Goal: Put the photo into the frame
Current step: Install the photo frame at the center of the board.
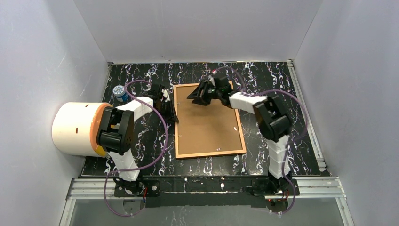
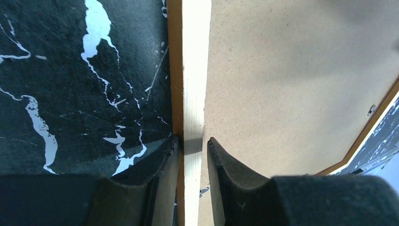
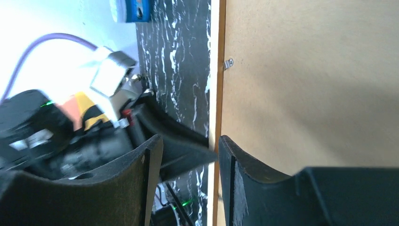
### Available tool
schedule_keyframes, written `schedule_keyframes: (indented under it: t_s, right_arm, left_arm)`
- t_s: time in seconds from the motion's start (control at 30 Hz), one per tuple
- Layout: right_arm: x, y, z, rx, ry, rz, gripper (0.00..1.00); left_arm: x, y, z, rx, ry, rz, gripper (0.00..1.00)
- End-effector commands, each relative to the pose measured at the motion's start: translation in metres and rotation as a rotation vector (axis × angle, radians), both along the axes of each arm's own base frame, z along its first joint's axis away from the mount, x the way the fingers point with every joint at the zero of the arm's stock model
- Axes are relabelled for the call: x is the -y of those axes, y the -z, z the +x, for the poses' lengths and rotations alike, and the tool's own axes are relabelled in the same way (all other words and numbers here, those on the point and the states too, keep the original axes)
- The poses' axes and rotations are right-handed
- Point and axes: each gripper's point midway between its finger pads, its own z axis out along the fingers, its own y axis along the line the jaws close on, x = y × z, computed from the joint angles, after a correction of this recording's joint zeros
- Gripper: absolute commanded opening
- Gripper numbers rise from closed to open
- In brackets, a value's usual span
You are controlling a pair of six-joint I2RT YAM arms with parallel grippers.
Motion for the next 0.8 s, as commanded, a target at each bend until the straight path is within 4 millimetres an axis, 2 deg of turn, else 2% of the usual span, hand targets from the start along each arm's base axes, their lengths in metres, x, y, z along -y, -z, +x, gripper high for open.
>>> schedule_keyframes:
  t_s: [0.0,0.07,0.13,0.27,0.4,0.53,0.6,0.77]
  right_arm:
    - [0.066,-0.046,0.002,0.111,0.096,-0.102,0.56]
    - [0.089,-0.041,-0.012,0.121,0.101,-0.202,0.56]
    - [0.111,-0.033,-0.036,0.113,0.072,-0.303,0.56]
    - [0.138,-0.021,-0.087,0.071,-0.037,-0.408,0.56]
    - [0.147,-0.002,-0.14,0.013,-0.15,-0.449,0.55]
    - [0.144,0.018,-0.18,-0.058,-0.223,-0.448,0.53]
    - [0.142,0.027,-0.193,-0.086,-0.267,-0.455,0.52]
    - [0.139,0.042,-0.205,-0.123,-0.345,-0.488,0.5]
  left_arm:
    - [0.015,-0.02,-0.004,0.003,0.058,-0.071,0.27]
    - [0.014,-0.021,-0.005,0.004,0.061,-0.069,0.26]
    - [0.011,-0.021,-0.007,0.008,0.056,-0.057,0.26]
    - [0.005,-0.019,-0.013,0.006,0.043,-0.03,0.26]
    - [0.004,-0.015,-0.019,-0.004,0.041,-0.029,0.26]
    - [0.001,-0.01,-0.021,-0.011,0.039,-0.012,0.22]
    - [-0.001,-0.006,-0.023,-0.019,0.034,-0.003,0.2]
    - [-0.001,0.0,-0.023,-0.032,0.016,-0.006,0.15]
